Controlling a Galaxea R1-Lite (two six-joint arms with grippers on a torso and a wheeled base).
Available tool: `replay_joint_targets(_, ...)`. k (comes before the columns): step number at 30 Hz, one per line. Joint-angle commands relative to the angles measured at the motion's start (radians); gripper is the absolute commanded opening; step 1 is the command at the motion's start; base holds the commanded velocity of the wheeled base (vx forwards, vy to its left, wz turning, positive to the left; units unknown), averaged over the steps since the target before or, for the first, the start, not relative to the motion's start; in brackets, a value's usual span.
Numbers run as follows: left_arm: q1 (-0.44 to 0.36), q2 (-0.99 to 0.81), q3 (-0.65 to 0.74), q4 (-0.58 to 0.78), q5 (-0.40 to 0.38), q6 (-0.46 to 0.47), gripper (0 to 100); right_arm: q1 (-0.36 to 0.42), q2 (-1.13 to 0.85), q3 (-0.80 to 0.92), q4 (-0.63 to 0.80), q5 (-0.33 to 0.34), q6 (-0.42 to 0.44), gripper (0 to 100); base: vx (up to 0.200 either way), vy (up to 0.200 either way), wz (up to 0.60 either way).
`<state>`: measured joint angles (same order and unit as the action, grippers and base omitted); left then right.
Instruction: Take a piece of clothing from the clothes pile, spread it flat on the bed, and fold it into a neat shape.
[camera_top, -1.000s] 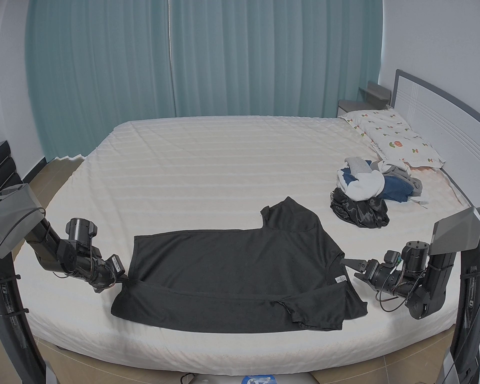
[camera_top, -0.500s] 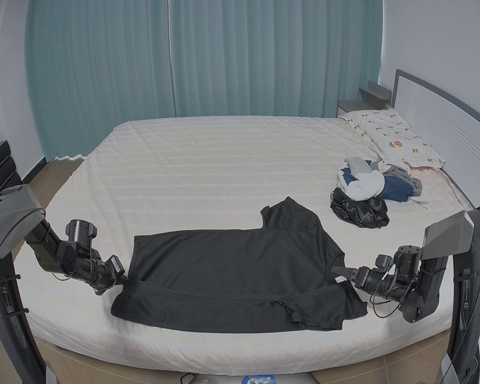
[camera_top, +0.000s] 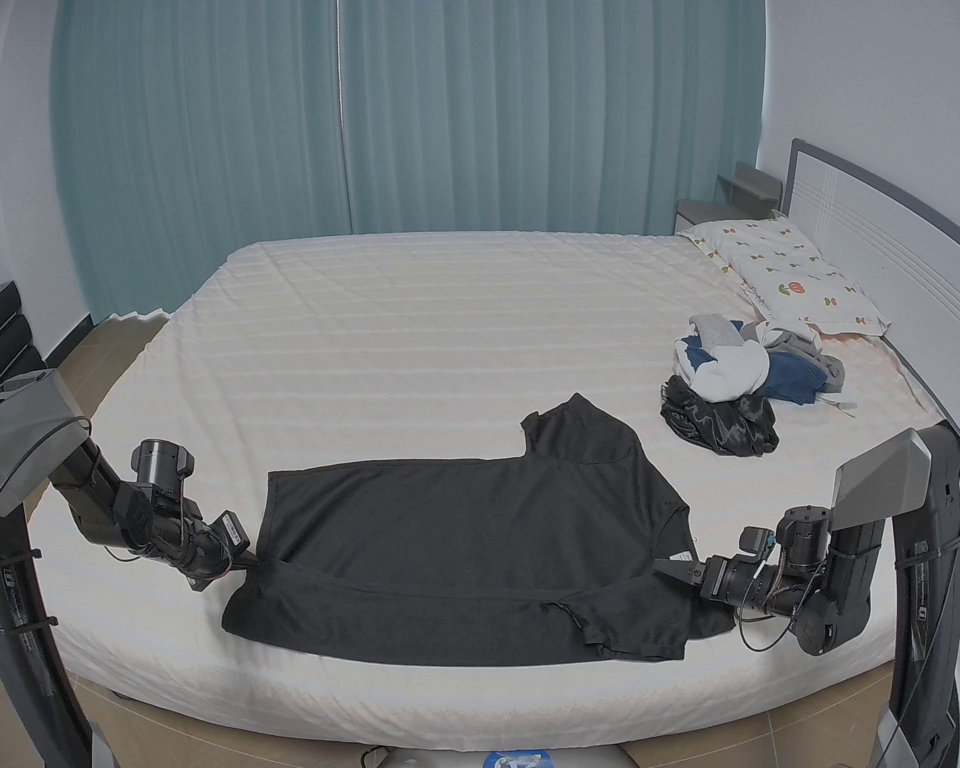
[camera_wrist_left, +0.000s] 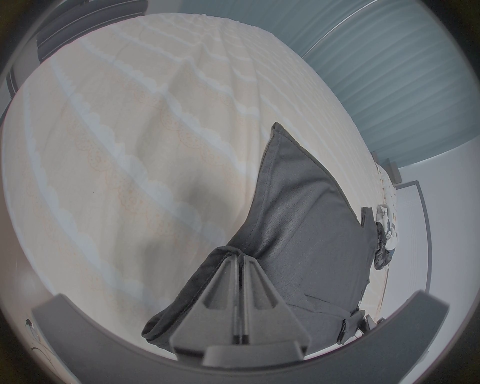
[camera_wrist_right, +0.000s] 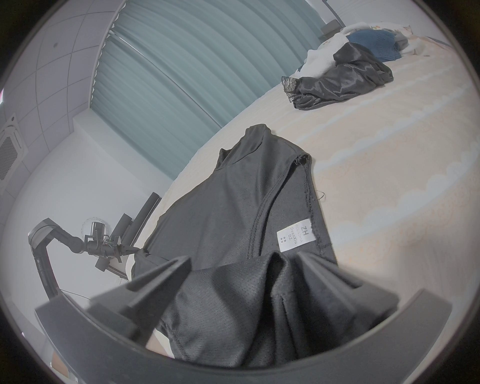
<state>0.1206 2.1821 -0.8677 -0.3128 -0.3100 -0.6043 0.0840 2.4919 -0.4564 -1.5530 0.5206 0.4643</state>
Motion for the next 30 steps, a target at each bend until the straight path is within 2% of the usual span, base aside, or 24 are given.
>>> replay_joint_targets(1, -0.001, -0.001, -0.001, 0.0, 0.0, 0.0, 0, 0.0, 0.01, -0.001, -0.009, 0.001, 0.001, 0, 0.0, 0.0, 0.0)
replay_joint_targets(14, -0.001, -0.001, 0.002, 0.0, 0.003, 0.0, 0, -0.026, -0.001, -0.034, -0.01, 0.006, 0.039, 0, 0.0, 0.0, 0.0)
replay_joint_targets(19, -0.003, -0.001, 0.007, 0.001, 0.014, 0.001, 0, -0.029, -0.002, -0.056, -0.012, -0.004, 0.091, 0, 0.0, 0.0, 0.0)
replay_joint_targets(30, -0.001, -0.005, 0.016, 0.001, 0.015, 0.0, 0, -0.04, 0.016, -0.082, -0.01, -0.005, 0.097, 0, 0.0, 0.0, 0.0)
